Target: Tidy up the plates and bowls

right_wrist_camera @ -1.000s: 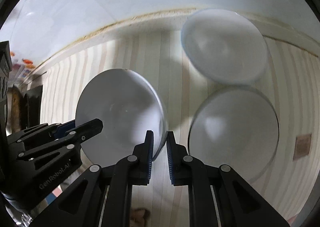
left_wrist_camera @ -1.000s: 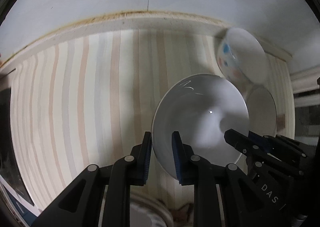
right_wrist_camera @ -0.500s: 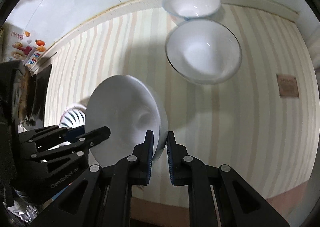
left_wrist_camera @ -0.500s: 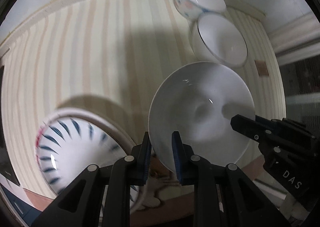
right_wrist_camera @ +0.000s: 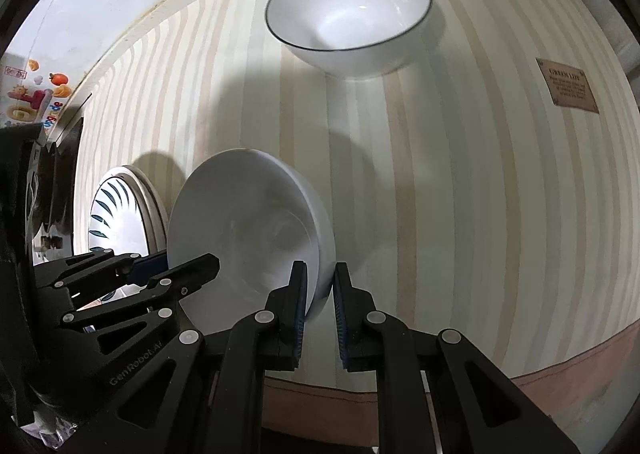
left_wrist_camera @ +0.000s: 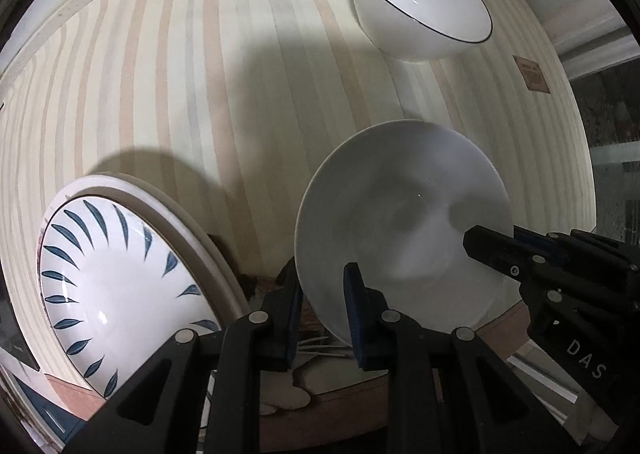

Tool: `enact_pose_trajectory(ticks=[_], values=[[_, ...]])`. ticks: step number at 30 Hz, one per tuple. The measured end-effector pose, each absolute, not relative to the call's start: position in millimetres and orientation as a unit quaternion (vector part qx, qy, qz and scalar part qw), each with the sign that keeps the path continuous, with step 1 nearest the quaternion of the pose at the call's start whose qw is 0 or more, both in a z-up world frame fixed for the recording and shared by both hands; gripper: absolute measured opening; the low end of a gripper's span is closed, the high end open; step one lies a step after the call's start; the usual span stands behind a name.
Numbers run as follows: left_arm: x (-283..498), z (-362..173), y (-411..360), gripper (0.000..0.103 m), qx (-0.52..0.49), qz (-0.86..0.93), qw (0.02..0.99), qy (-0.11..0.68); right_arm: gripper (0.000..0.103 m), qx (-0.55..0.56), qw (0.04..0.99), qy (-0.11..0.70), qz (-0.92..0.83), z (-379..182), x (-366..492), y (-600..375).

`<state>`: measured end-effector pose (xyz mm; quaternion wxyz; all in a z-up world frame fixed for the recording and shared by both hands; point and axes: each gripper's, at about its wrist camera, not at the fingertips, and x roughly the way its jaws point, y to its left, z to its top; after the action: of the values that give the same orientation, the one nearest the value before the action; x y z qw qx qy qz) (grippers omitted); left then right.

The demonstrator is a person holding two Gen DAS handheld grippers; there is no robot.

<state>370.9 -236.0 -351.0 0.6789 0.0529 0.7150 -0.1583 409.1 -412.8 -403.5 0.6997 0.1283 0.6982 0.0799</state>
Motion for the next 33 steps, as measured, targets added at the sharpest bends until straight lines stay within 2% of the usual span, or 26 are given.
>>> enact_pose_trajectory(ticks=[10, 19, 23, 27, 28, 30, 32, 33], values=[[370, -367, -290, 0.018, 0.07, -0.16, 0.678, 0.714, 0.015, 0.129, 0.697, 0.702, 0.072, -411, 405, -416], [372, -364, -307, 0.018, 0.076, -0.162, 0.678, 0.713, 0.016, 0.134, 0.684, 0.713, 0.075, -425, 401, -410], [370, -348, -293, 0.018, 0.071, -0.163, 0.682, 0.709, 0.016, 0.149, 0.677, 0.716, 0.08, -422, 402, -417], [383, -307, -284, 0.022, 0.049, -0.166, 0.708, 0.685, 0.016, 0.173, 0.684, 0.704, 0.078, -399, 407, -436], [388, -302, -281, 0.026, 0.041, -0.167, 0.712, 0.681, 0.018, 0.18, 0.689, 0.698, 0.075, -392, 410, -442], [410, -291, -278, 0.036, 0.018, -0.164, 0.723, 0.671, 0.031, 0.198, 0.701, 0.682, 0.069, -377, 419, -458], [436, -293, -279, 0.04, 0.003, -0.16, 0.73, 0.664, 0.045, 0.218, 0.713, 0.663, 0.062, -366, 433, -473], [449, -297, -281, 0.041, -0.002, -0.159, 0.732, 0.663, 0.047, 0.228, 0.718, 0.655, 0.059, -364, 443, -481]])
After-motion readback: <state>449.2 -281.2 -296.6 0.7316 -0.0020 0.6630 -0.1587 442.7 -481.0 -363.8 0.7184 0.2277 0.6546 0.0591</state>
